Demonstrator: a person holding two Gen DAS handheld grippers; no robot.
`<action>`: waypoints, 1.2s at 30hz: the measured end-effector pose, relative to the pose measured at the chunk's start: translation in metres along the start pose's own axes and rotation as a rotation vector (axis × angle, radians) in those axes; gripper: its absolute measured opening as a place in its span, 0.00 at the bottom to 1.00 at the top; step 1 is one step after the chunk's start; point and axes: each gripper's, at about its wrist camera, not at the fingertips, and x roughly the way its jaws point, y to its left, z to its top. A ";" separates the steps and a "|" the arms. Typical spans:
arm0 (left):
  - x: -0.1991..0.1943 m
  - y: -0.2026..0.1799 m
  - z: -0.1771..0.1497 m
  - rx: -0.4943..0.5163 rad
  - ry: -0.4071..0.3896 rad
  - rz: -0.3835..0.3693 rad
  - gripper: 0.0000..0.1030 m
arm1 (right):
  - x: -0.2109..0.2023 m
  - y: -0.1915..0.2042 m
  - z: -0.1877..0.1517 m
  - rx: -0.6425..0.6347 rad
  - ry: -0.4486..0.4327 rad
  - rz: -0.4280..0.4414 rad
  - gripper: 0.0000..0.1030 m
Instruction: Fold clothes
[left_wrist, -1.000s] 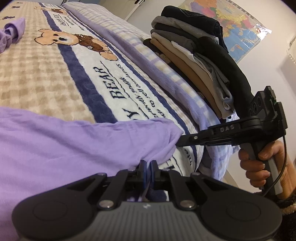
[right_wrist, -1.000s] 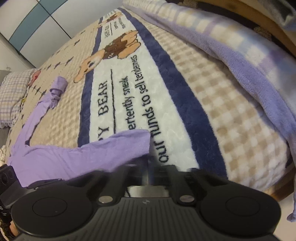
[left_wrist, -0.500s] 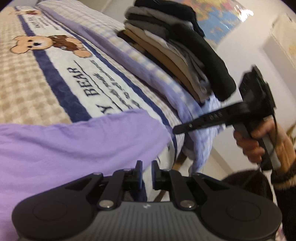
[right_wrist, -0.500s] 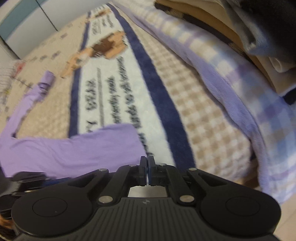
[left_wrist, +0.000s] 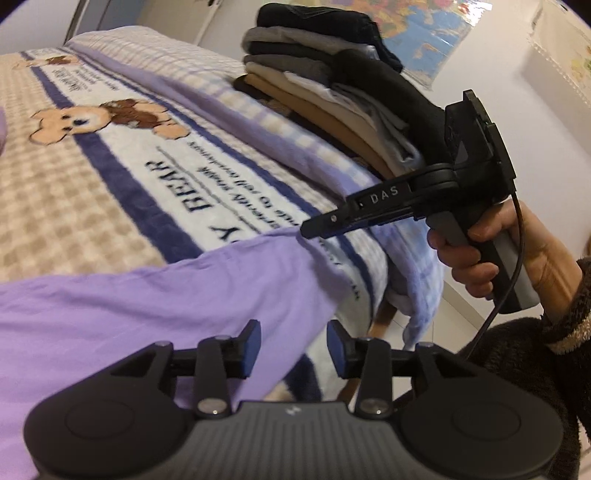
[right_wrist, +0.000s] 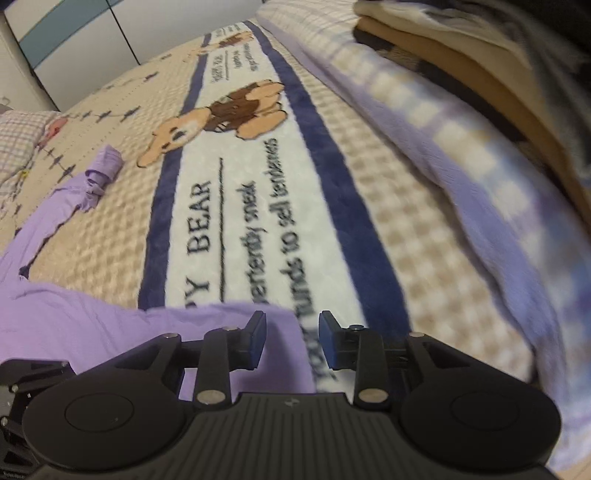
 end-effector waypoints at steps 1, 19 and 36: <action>0.002 0.003 -0.001 -0.008 0.008 0.000 0.39 | 0.002 0.001 0.000 -0.008 -0.003 -0.006 0.33; -0.049 0.023 0.014 -0.027 -0.045 0.067 0.50 | 0.007 0.046 0.029 0.019 -0.070 0.042 0.27; -0.163 0.122 0.030 -0.093 -0.096 0.398 0.59 | 0.064 0.158 0.059 -0.101 0.034 0.291 0.27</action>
